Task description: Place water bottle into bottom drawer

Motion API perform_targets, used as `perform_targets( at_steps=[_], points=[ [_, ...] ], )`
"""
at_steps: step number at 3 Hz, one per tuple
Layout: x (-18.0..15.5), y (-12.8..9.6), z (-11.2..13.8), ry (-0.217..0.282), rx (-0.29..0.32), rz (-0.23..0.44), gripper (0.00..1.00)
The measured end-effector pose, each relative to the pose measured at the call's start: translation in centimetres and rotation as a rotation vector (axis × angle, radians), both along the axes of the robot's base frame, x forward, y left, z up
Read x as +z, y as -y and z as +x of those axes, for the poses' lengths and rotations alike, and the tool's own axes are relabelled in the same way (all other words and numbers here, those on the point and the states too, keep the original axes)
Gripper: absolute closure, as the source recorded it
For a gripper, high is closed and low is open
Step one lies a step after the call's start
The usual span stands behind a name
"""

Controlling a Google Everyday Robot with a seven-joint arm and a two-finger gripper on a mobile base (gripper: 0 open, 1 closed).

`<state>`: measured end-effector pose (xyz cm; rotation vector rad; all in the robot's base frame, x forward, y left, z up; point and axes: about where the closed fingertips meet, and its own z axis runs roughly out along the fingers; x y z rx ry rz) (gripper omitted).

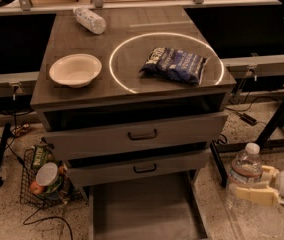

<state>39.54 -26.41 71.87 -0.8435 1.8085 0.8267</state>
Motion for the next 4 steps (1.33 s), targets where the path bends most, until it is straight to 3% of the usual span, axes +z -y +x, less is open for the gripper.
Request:
perform_targets(
  at_steps=[1, 2, 3, 4],
  points=[
    [-5.4, -2.6, -1.0, -0.038, -0.034, 0.082, 1.0],
    [-12.1, -6.5, -1.0, -0.042, -0.019, 0.12, 1.0],
    [-19.8, -11.0, 0.6, -0.014, 0.023, 0.104, 1.0],
    [-24.8, -14.0, 2.2, -0.012, 0.048, 0.098, 1.0]
  ],
)
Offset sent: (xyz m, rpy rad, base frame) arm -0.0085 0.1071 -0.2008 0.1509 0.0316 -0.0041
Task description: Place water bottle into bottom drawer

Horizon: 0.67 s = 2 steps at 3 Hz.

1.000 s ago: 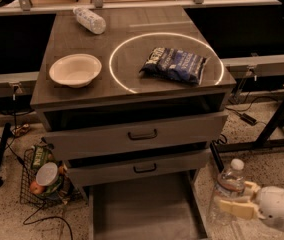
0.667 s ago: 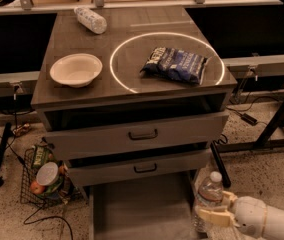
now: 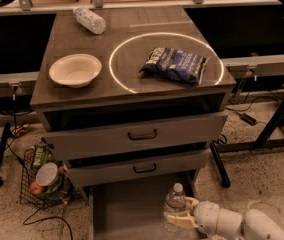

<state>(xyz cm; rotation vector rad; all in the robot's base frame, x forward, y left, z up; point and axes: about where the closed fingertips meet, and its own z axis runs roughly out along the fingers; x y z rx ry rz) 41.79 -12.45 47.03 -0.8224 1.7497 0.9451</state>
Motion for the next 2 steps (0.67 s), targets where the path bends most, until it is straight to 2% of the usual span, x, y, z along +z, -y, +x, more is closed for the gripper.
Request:
perform_targets(
  at_steps=[1, 2],
  points=[
    [-0.58, -0.67, 0.03, -0.005, 0.007, 0.01, 1.0],
    [-1.47, -1.13, 0.45, 0.0, -0.012, 0.026, 1.0]
  ],
)
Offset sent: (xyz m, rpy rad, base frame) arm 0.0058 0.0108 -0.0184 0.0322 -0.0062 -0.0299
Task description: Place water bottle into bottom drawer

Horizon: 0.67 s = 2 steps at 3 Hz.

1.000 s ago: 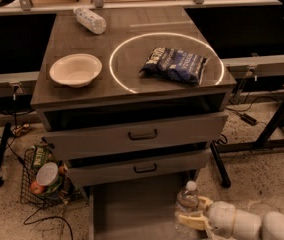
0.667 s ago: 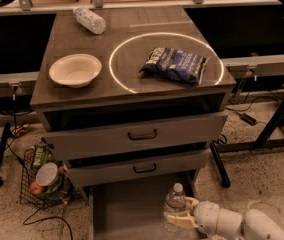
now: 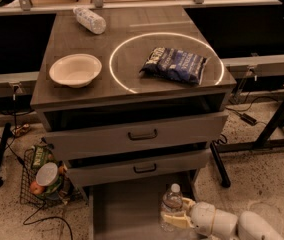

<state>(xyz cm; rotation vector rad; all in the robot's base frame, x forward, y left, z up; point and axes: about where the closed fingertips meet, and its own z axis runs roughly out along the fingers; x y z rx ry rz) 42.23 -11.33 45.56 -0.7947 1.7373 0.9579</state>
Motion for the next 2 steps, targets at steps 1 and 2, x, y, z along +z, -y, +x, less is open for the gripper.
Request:
perform_targets(
  at_steps=[1, 2],
  points=[
    [-3.0, -1.0, 1.6, 0.005, -0.051, 0.043, 1.0],
    [-6.6, -2.3, 4.4, 0.026, -0.093, 0.044, 1.0]
  ],
)
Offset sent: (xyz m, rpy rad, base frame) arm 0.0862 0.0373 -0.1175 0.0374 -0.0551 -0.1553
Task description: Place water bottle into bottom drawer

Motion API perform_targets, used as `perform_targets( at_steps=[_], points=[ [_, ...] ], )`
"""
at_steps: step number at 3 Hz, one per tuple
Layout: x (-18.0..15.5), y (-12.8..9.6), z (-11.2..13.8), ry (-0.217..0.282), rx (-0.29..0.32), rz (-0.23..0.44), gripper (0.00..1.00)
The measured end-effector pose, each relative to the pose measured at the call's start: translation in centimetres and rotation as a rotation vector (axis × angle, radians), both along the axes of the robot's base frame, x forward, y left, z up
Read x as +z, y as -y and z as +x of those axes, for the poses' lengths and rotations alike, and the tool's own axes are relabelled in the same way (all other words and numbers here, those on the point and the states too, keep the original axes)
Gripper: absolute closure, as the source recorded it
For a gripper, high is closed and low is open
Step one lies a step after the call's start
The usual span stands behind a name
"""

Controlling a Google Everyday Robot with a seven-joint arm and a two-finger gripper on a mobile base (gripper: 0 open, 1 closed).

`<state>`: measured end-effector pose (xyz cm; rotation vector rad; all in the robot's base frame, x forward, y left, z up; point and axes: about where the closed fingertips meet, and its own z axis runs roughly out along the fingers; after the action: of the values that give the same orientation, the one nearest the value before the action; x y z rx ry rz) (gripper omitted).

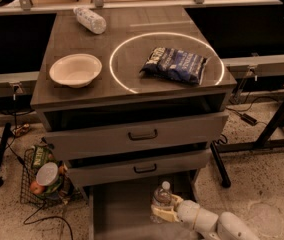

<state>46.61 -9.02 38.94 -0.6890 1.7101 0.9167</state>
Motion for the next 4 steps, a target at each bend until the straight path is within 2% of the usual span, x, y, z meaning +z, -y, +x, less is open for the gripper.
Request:
perform_targets(
  at_steps=[1, 2, 3, 4],
  points=[
    [-4.7, -1.5, 3.5, 0.047, -0.036, -0.054, 1.0],
    [-9.7, -2.3, 6.0, 0.112, -0.044, -0.138, 1.0],
    [-13.3, -2.3, 7.1, 0.131, -0.036, -0.185, 1.0],
    [-16.5, -1.9, 7.5, 0.132, -0.02, -0.203, 1.0]
  ],
)
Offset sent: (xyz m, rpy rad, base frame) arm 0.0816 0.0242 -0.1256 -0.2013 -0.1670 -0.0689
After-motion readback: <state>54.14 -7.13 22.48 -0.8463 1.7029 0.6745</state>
